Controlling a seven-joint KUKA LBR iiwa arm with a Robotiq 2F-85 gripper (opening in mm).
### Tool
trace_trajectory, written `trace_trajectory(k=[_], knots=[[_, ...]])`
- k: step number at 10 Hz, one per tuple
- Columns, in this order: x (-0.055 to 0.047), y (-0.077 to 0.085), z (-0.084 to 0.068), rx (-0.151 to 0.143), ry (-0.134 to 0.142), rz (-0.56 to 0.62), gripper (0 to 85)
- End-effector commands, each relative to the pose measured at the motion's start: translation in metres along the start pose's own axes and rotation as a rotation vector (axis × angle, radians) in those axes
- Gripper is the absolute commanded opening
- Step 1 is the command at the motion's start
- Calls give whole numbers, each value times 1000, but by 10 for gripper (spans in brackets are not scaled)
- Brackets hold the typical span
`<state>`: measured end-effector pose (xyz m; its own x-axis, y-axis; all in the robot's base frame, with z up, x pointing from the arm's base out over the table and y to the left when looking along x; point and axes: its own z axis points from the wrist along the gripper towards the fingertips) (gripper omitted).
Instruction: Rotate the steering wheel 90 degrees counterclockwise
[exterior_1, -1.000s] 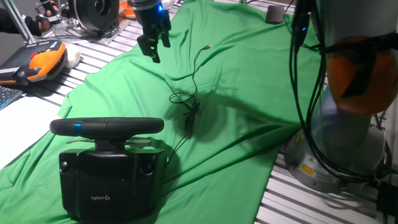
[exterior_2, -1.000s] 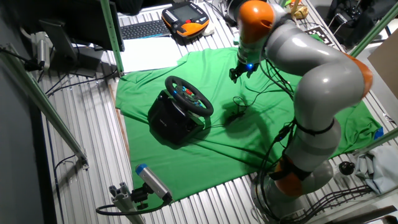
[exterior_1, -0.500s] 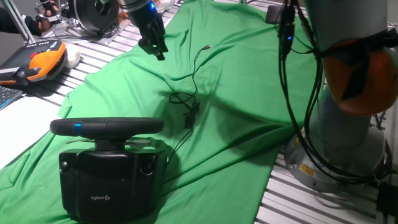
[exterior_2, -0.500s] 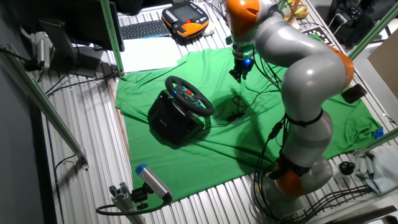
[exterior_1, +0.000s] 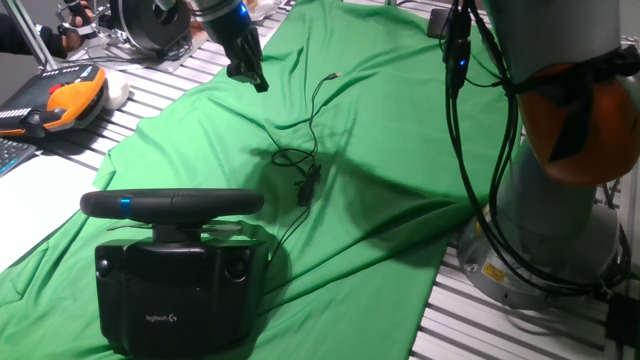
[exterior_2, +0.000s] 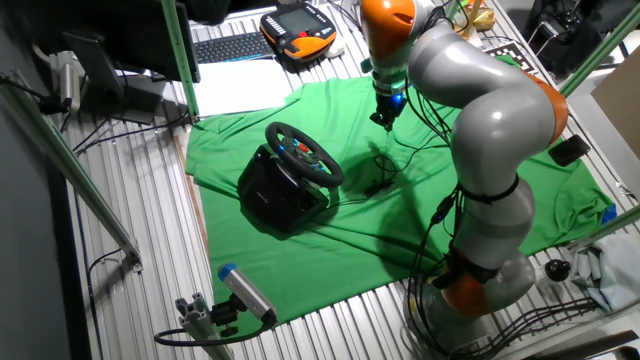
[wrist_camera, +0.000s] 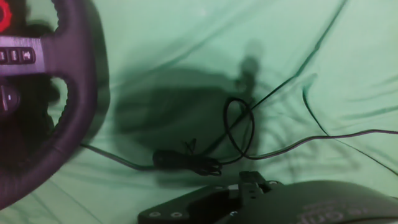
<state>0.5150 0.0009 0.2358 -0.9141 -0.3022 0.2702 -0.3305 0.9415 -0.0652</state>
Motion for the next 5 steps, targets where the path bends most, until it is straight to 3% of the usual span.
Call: trace_trajectory(k=[1,3,5], knots=[[0,0,0,0,0,0,0],[0,0,0,-1,-2,-3,0],[0,0,0,-13,-40,43,0]])
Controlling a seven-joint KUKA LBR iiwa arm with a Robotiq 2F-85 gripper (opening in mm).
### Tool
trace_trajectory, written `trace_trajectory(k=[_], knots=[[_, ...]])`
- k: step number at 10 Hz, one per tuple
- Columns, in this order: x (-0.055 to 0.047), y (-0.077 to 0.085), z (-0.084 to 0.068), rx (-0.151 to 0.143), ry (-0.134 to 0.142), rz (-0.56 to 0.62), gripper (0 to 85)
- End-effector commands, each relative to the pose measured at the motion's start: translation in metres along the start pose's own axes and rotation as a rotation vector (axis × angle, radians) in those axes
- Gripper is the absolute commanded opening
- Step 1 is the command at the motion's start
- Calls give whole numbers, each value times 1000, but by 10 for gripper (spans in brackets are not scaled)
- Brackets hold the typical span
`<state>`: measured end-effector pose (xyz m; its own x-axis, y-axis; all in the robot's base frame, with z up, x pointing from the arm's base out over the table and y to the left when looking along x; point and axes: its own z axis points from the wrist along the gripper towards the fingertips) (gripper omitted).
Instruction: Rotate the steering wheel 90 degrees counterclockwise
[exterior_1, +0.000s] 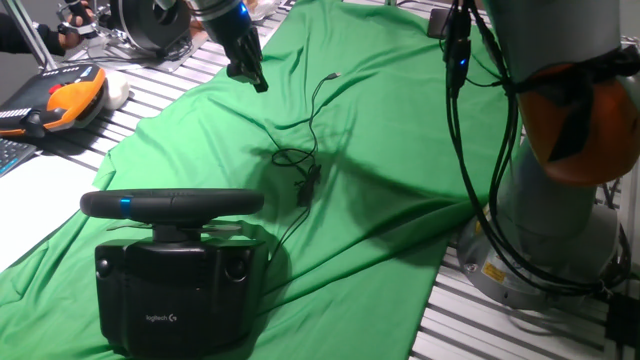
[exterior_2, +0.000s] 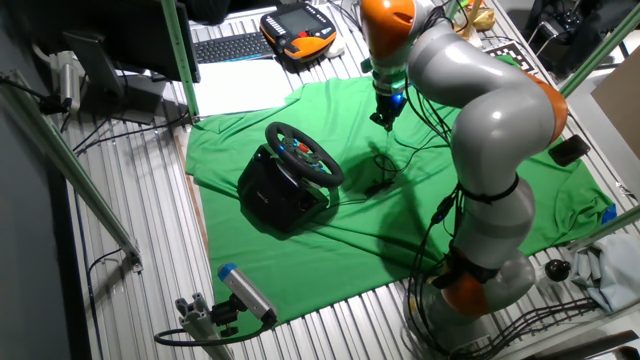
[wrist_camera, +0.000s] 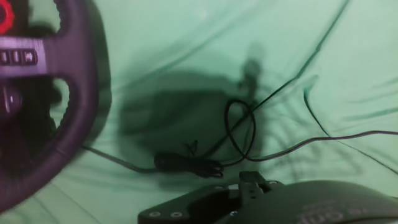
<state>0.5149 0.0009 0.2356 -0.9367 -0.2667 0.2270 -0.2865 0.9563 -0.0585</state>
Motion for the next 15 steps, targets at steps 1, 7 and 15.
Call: trace_trajectory(k=[1,7,15], knots=[[0,0,0,-44,-88,35,0],[0,0,0,-55,-130,89,0],[0,0,0,0,-226,22,0]])
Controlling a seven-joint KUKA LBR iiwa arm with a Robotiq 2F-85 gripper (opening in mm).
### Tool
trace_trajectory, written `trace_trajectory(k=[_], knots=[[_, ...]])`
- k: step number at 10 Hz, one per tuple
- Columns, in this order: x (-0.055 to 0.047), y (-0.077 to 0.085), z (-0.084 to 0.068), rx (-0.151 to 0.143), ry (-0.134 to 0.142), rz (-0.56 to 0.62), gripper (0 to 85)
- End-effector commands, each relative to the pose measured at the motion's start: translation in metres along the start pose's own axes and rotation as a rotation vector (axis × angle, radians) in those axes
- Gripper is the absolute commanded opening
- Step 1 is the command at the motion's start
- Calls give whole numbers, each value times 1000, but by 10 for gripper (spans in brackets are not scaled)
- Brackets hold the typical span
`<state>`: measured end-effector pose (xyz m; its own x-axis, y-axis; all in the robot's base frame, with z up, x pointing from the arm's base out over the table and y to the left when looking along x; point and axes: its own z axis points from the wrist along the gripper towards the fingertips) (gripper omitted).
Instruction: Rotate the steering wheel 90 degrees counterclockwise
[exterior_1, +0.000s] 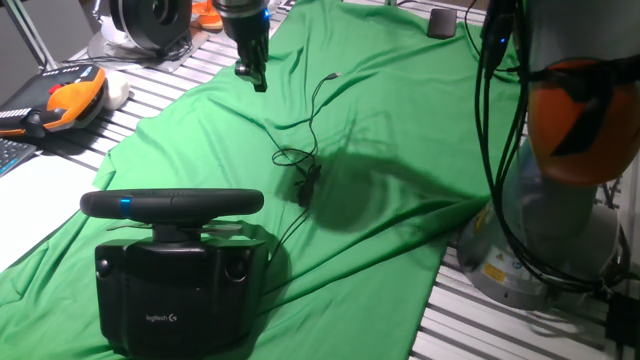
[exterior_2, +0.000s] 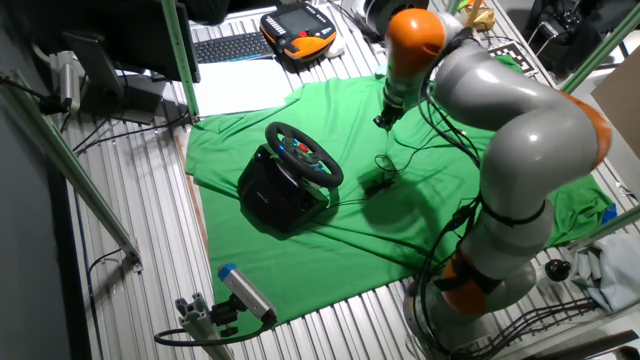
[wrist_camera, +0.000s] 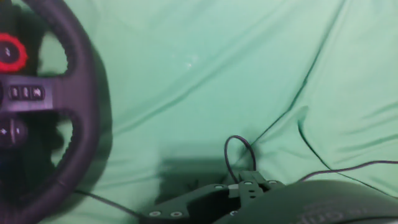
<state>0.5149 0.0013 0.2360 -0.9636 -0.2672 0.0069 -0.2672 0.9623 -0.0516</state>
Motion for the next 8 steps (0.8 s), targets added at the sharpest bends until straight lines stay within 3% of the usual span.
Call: trace_trajectory(k=[1,3,4,5,6,8], knots=[[0,0,0,-23,23,9,0],[0,0,0,-30,69,36,0],[0,0,0,-75,62,46,0],[-6,3,1,-117,80,44,0],[-22,13,3,-165,122,61,0],[-51,31,2,-256,173,82,0]])
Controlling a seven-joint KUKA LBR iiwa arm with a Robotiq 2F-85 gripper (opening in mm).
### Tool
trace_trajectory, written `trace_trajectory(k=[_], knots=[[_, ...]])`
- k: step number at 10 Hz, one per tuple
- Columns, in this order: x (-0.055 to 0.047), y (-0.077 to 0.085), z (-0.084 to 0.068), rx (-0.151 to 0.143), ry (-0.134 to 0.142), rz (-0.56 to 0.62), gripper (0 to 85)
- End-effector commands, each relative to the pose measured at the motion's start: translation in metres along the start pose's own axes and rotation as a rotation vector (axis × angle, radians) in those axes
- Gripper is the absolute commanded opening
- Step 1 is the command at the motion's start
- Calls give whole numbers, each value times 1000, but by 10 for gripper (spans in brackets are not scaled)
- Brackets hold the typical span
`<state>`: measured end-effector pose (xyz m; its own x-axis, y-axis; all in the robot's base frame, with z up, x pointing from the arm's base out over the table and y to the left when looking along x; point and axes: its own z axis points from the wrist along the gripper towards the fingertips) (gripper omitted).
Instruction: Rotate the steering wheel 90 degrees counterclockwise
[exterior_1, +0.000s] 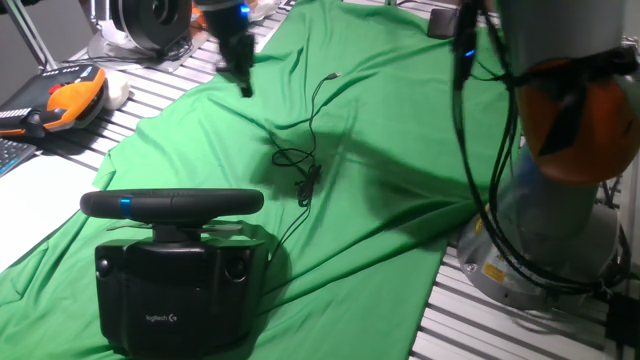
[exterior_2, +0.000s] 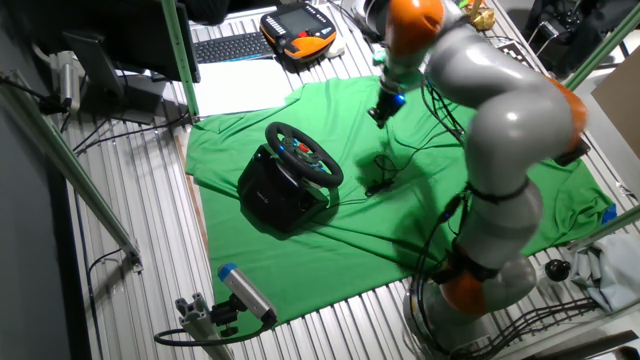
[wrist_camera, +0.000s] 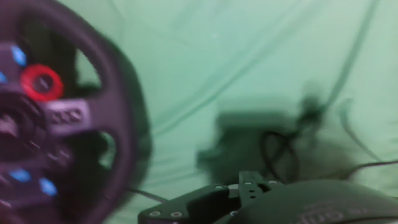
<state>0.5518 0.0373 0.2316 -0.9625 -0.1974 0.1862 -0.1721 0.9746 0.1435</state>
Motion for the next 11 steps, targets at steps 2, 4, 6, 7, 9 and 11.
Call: trace_trajectory(k=[2,4,6,7,9,11], knots=[[-19,28,2,-87,15,-4,0],[-19,53,10,-132,61,14,0],[-10,90,10,-140,89,55,0],[-6,104,9,-134,96,81,0],[-3,124,6,-134,108,105,0],[0,150,10,-132,115,146,0]])
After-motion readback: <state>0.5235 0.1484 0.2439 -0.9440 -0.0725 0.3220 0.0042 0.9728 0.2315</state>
